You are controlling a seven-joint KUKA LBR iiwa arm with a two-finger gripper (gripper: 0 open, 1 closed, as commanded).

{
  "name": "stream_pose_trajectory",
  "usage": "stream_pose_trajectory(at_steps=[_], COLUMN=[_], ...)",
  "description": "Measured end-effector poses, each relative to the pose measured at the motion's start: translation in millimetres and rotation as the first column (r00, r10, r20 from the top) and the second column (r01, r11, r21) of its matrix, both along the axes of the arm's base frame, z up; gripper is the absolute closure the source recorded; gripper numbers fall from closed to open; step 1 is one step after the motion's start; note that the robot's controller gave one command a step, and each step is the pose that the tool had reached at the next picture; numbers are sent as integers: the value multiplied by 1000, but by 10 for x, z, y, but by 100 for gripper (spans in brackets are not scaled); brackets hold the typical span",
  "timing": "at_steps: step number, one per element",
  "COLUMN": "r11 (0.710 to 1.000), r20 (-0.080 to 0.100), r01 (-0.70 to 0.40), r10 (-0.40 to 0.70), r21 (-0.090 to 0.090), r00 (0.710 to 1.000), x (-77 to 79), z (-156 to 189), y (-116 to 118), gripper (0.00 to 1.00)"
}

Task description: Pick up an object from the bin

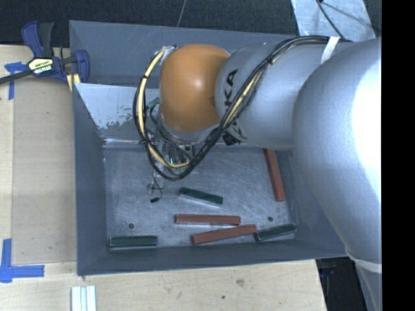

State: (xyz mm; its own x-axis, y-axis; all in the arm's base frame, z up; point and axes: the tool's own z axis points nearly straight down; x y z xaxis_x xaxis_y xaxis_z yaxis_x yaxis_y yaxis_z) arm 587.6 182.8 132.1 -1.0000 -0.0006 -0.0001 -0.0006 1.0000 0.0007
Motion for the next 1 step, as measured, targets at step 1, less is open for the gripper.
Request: stream_pose_trajectory(at_steps=[1], r11=[1000], r20=[2], r01=[1], r10=[-1], r21=[0], r00=[1000], x=[9], z=[11], y=[-4], gripper=[0])
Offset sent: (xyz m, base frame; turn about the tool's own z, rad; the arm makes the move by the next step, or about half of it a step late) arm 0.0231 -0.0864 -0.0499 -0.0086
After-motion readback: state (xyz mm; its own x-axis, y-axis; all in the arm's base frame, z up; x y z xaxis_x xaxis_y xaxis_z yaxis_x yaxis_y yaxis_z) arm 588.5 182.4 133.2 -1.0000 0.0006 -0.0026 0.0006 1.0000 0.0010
